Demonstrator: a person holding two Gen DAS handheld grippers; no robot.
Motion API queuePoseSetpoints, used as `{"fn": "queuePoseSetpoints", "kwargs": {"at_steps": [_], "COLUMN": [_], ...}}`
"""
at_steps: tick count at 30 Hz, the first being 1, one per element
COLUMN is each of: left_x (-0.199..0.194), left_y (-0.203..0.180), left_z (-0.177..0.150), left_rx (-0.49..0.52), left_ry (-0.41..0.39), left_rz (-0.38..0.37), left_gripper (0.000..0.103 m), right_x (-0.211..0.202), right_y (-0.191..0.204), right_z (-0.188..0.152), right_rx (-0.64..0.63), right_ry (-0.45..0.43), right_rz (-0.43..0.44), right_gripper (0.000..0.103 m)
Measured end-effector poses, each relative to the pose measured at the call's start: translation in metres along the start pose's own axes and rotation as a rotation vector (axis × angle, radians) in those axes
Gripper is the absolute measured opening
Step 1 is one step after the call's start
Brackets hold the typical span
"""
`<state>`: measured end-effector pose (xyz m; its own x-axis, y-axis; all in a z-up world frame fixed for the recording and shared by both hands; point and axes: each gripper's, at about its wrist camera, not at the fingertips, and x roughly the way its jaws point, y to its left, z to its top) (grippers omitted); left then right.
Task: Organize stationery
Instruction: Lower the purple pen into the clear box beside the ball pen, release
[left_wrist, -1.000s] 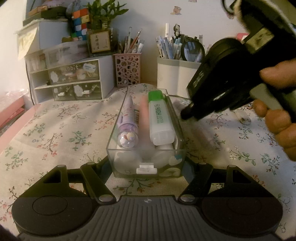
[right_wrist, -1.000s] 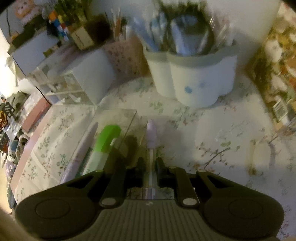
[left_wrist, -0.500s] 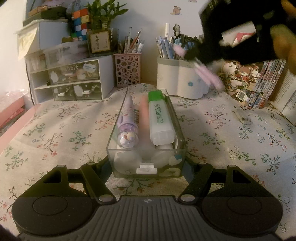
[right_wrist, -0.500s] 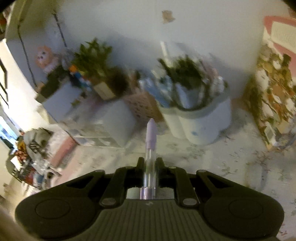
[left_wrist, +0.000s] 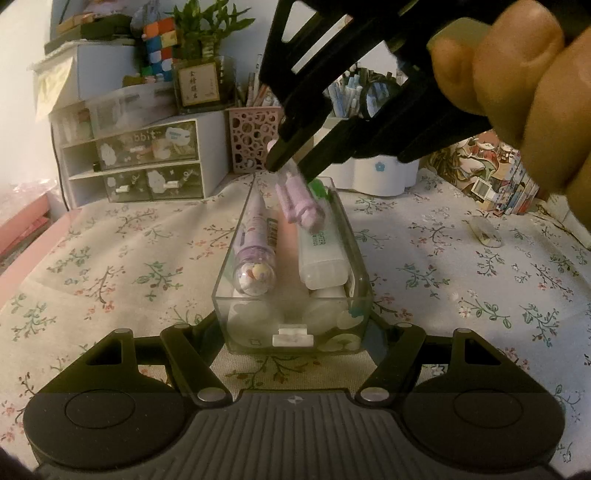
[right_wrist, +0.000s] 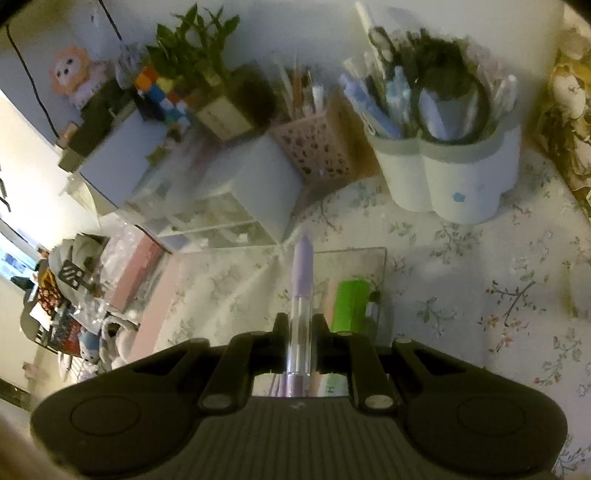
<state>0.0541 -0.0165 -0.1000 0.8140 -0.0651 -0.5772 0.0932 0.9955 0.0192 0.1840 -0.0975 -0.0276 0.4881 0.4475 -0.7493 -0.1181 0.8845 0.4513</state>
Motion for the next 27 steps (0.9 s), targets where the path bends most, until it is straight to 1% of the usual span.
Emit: {"fn": "queuePoseSetpoints", "kwargs": {"at_steps": [6,8,13,15,17,19,21,23,24,25,27], "left_x": [0.0,0.0,0.0,0.0,0.0,0.0,0.0,0.0,0.0,0.0,0.0], "left_y": [0.0,0.0,0.0,0.0,0.0,-0.001,-0.001,-0.001,-0.001,-0.001,-0.001], "left_z": [0.0,0.0,0.0,0.0,0.0,0.0,0.0,0.0,0.0,0.0,0.0], "left_rx": [0.001,0.001,0.001,0.0,0.001,0.001,0.0,0.0,0.0,0.0,0.0], "left_ry": [0.0,0.0,0.0,0.0,0.0,0.0,0.0,0.0,0.0,0.0,0.0], "left_rz": [0.001,0.001,0.001,0.0,0.0,0.0,-0.001,-0.001,-0.001,-0.001,-0.001], "left_gripper": [0.072,0.072,0.072,0.072,0.072,0.072,0.072,0.072,0.072,0.072,0.072], "right_x": [0.005,0.008,0.004,-0.004,-0.016,-0.031,-0.043,-0.057,-0.064,-0.071,-0.08], "right_y": [-0.001,-0.002,-0.009,-0.013,-0.024,-0.044,-0.065,-0.094,-0.11,-0.126,-0.147], "right_z": [-0.003,-0.004,-0.005,-0.004,-0.003,-0.001,-0.002,-0.006,-0.009,-0.014,-0.023], "right_rx": [-0.012,0.003,0.037,0.038,0.062,0.105,0.127,0.169,0.192,0.209,0.212], "right_ry": [0.028,0.046,0.037,0.007,-0.041,-0.089,-0.142,-0.192,-0.217,-0.245,-0.285], "right_rz": [-0.022,-0.02,-0.013,-0.013,0.004,0.007,-0.033,-0.115,-0.165,-0.239,-0.36], "right_gripper": [0.02,0.02,0.02,0.021,0.02,0.021,0.022,0.031,0.033,0.035,0.037]}}
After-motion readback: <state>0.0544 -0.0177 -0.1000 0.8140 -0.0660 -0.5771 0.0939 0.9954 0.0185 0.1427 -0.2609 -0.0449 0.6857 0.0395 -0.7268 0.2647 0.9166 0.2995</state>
